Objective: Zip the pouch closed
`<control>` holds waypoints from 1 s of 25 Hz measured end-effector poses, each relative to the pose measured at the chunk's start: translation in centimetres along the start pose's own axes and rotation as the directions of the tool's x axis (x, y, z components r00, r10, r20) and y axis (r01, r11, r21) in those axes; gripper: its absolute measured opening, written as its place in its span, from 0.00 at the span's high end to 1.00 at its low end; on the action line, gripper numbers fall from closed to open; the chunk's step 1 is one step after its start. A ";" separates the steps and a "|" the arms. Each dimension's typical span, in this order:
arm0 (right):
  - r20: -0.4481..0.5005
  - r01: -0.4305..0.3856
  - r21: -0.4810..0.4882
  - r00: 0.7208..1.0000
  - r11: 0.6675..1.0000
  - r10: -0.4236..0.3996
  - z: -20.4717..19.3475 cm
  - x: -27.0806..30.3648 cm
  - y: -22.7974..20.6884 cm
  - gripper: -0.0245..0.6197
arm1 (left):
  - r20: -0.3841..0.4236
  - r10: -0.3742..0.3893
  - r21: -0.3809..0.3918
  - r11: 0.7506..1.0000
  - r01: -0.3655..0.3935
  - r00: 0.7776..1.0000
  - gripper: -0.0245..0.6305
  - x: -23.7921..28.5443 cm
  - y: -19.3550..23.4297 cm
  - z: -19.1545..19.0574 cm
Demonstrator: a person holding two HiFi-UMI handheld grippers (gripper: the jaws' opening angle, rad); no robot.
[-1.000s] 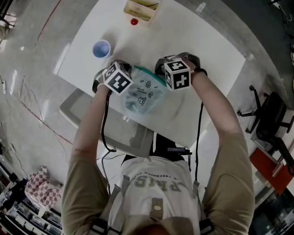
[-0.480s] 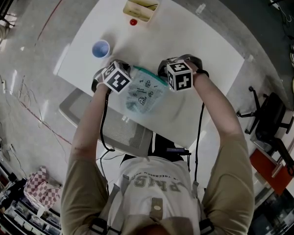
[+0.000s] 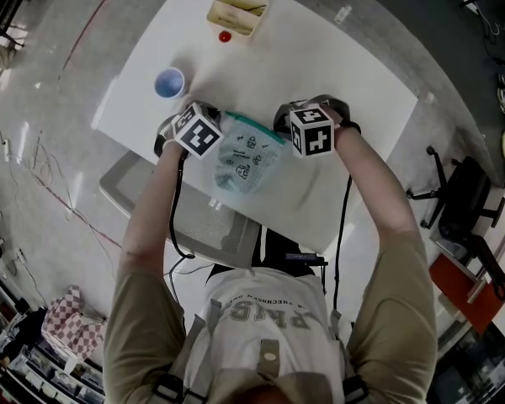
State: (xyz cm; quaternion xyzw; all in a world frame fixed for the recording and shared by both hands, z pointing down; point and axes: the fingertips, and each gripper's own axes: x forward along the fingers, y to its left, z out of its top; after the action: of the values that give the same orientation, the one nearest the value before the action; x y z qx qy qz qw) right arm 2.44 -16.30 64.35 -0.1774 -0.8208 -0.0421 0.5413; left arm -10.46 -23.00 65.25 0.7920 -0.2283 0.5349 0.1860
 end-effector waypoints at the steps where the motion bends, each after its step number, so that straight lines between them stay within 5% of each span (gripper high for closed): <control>1: -0.002 -0.002 0.000 1.000 1.000 0.002 -0.1 0.0 0.2 0.95 | -0.001 0.000 0.000 1.000 0.000 1.000 0.94 0.0 0.0 0.0; 25: -0.002 -0.004 0.061 1.000 0.998 0.004 -1.9 -0.8 2.0 0.95 | -0.012 0.001 -0.008 1.000 -0.001 1.000 0.94 -0.2 0.1 -0.2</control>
State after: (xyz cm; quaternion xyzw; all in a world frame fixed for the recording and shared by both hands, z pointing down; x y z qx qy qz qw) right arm 5.02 -15.14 64.18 -0.1622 -0.8209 -0.0160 0.5474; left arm -10.75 -22.96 65.17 0.7880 -0.2296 0.5386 0.1903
